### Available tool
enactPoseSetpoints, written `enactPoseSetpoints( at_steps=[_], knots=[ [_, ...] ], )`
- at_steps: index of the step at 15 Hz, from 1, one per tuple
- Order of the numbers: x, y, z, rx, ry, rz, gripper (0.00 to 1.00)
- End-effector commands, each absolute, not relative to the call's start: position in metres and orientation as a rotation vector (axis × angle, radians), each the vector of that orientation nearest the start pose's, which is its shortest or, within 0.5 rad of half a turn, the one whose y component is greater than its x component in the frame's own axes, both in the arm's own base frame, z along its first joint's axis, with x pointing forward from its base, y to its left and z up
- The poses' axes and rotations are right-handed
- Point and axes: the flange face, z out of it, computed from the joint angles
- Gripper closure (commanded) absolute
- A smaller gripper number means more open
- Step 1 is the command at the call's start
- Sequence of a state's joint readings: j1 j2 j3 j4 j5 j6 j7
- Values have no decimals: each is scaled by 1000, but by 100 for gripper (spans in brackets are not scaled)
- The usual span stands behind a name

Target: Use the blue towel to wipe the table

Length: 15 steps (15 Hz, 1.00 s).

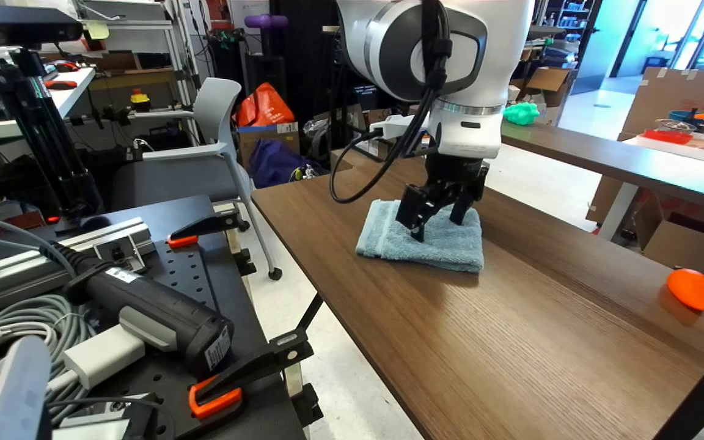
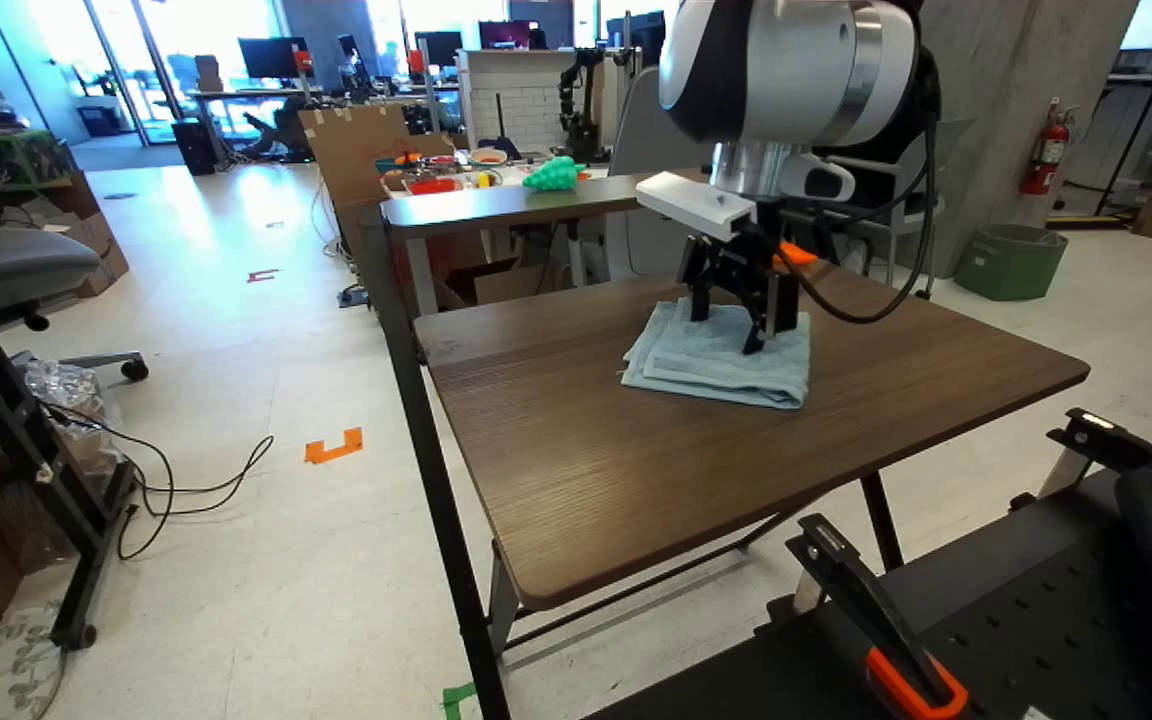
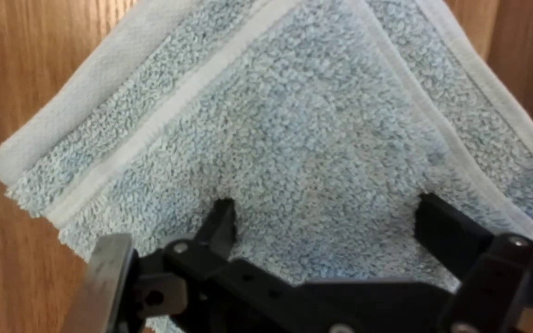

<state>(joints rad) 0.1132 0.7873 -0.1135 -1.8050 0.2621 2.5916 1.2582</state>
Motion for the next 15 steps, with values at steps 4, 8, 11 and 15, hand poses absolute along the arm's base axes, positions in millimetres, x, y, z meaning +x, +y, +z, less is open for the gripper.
enactPoseSetpoints(
  at_steps=[4,8,11,15],
  knots=[
    [682,-72,44,-2019,2421,-89,0],
    [701,-140,45,-1782,2606,-270,0],
    [708,-169,40,-1666,2701,-311,0],
    [680,-148,73,-1995,2556,-237,0]
  ],
)
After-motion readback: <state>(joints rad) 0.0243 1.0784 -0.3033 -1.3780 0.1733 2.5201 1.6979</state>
